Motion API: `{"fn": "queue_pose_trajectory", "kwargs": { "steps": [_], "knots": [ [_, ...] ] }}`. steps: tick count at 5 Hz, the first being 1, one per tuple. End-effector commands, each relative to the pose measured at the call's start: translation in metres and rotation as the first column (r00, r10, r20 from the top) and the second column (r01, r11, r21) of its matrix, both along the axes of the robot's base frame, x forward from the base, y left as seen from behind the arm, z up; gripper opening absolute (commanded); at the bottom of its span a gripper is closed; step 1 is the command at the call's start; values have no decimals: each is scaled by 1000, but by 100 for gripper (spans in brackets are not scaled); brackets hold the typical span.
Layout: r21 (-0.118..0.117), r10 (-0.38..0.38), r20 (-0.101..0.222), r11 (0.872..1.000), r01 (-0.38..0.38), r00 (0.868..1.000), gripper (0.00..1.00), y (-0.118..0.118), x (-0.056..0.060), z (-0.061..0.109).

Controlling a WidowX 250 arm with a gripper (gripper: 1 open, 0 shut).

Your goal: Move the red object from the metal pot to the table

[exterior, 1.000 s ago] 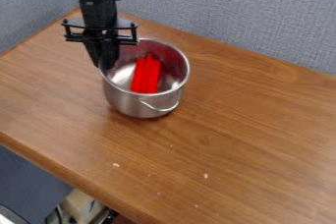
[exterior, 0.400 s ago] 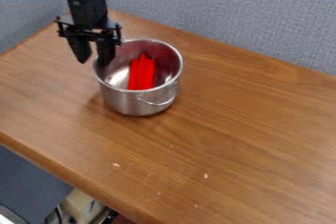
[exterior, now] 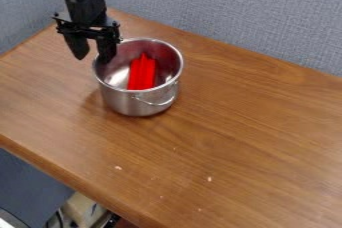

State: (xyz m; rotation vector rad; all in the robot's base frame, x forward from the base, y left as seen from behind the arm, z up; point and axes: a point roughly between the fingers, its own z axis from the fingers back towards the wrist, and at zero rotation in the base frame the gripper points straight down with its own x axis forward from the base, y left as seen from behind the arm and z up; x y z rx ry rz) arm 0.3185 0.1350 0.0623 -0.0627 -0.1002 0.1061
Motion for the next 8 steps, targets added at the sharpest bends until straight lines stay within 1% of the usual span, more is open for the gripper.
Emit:
{"fn": "queue_pose_trajectory", "kwargs": {
  "steps": [1, 2, 3, 4, 5, 6, 7, 8],
  "knots": [
    [9, -33, 42, 999, 33, 999, 0, -4, -1, 11],
    [6, -68, 42, 998, 67, 997, 100, -11, -7, 12],
    [9, -52, 63, 999, 52, 997, 0, -15, -12, 24],
    [15, -41, 83, 999, 40, 996, 100, -19, -15, 33],
    [12, -36, 94, 999, 35, 995, 100, -25, -19, 40],
    [20, -39, 88, 999, 38, 995, 100, -29, -18, 41],
    [22, -45, 72, 999, 43, 996, 100, -34, -17, 39],
    [21, -90, 63, 996, 89, 994, 100, -41, -22, 33]
  ]
}}
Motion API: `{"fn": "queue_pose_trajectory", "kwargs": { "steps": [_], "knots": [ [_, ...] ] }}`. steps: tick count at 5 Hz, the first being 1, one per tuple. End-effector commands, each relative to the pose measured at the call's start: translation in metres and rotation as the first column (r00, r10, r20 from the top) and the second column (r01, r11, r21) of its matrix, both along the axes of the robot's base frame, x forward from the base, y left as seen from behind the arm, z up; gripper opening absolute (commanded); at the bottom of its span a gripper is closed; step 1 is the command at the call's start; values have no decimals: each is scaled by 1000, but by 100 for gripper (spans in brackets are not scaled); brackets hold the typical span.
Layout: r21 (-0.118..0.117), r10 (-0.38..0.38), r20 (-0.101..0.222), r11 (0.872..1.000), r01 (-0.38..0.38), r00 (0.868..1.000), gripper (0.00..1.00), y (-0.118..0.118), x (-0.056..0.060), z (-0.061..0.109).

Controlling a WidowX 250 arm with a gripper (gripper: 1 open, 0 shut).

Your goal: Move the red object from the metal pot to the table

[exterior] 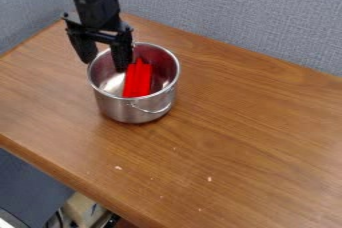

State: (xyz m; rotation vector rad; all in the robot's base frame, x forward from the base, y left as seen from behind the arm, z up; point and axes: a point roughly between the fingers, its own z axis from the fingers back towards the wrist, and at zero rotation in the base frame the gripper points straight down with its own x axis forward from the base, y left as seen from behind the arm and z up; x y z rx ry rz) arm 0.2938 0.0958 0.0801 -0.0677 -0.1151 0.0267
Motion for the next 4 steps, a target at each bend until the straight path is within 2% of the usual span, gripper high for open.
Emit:
{"fn": "queue_pose_trajectory", "kwargs": {
  "steps": [1, 2, 3, 4],
  "knots": [
    [19, -51, 42, 999, 50, 998, 0, -8, 0, 6],
    [7, -43, 47, 999, 43, 998, 0, -16, 0, 11],
    [0, -25, 55, 1000, 25, 998, 100, -22, 3, 18],
    [-2, 73, 54, 997, -73, 996, 100, -35, 8, 23]
  ]
}}
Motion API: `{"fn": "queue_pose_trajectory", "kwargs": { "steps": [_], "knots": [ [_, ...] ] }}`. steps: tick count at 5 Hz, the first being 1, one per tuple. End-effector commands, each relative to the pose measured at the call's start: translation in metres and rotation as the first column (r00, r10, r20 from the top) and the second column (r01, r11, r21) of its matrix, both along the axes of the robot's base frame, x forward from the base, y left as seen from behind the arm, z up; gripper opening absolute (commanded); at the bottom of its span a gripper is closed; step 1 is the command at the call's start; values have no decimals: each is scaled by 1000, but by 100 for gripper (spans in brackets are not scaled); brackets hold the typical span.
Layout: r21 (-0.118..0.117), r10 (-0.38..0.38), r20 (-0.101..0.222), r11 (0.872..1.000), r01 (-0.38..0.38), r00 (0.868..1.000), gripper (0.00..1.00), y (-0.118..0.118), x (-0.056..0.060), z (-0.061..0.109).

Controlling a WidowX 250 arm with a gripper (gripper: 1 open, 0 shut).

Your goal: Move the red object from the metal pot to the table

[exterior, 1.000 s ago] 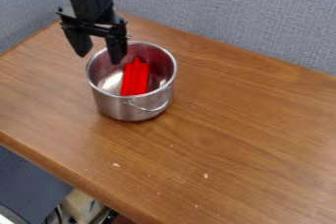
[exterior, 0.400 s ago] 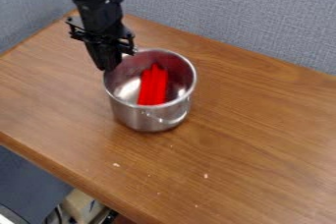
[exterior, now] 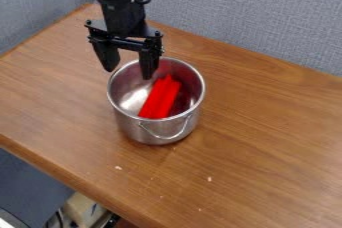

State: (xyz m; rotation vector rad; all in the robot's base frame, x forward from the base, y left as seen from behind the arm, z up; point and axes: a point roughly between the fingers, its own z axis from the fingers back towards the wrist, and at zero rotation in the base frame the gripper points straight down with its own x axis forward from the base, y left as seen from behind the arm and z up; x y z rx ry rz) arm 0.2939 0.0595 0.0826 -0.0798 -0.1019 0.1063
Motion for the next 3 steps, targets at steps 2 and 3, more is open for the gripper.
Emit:
{"fn": "queue_pose_trajectory", "kwargs": {
  "steps": [2, 3],
  "knots": [
    [12, -67, 65, 998, 66, 996, 100, -19, -6, 26],
    [12, -64, 61, 998, 63, 996, 100, -28, -1, 29]
  ]
}}
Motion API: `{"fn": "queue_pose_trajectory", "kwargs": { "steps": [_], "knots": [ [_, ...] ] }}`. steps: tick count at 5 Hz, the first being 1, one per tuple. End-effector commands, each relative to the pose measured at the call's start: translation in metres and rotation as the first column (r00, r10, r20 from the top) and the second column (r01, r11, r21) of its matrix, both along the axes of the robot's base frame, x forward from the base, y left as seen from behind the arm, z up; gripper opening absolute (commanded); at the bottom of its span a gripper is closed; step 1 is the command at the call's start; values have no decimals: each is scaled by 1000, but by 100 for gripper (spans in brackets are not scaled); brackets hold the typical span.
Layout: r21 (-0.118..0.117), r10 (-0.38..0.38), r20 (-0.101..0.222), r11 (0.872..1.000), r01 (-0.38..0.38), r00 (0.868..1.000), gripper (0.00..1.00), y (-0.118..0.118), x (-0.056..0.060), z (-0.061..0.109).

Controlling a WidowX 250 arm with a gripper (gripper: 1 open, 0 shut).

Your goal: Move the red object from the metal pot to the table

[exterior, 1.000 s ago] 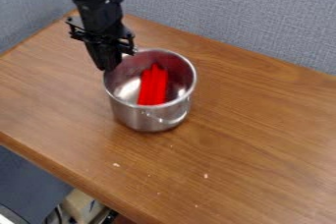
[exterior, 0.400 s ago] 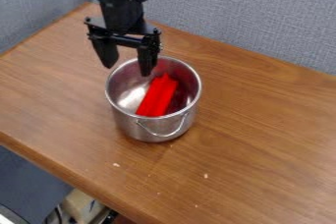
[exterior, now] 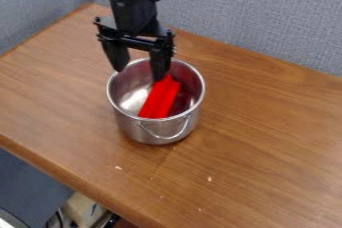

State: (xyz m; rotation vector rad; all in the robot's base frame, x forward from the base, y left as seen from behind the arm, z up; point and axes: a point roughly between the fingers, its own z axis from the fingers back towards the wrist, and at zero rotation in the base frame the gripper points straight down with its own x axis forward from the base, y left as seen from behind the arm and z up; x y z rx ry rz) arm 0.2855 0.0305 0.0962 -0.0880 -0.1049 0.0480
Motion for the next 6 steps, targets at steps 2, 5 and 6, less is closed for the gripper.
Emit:
{"fn": "queue_pose_trajectory", "kwargs": {
  "steps": [2, 5, 6],
  "knots": [
    [25, 10, 52, 1000, -11, 999, 100, -21, -4, 20],
    [94, 8, 30, 996, -10, 1000, 100, -60, -19, -2],
    [110, 40, 29, 993, -43, 999, 100, -53, -16, -9]
  ]
}}
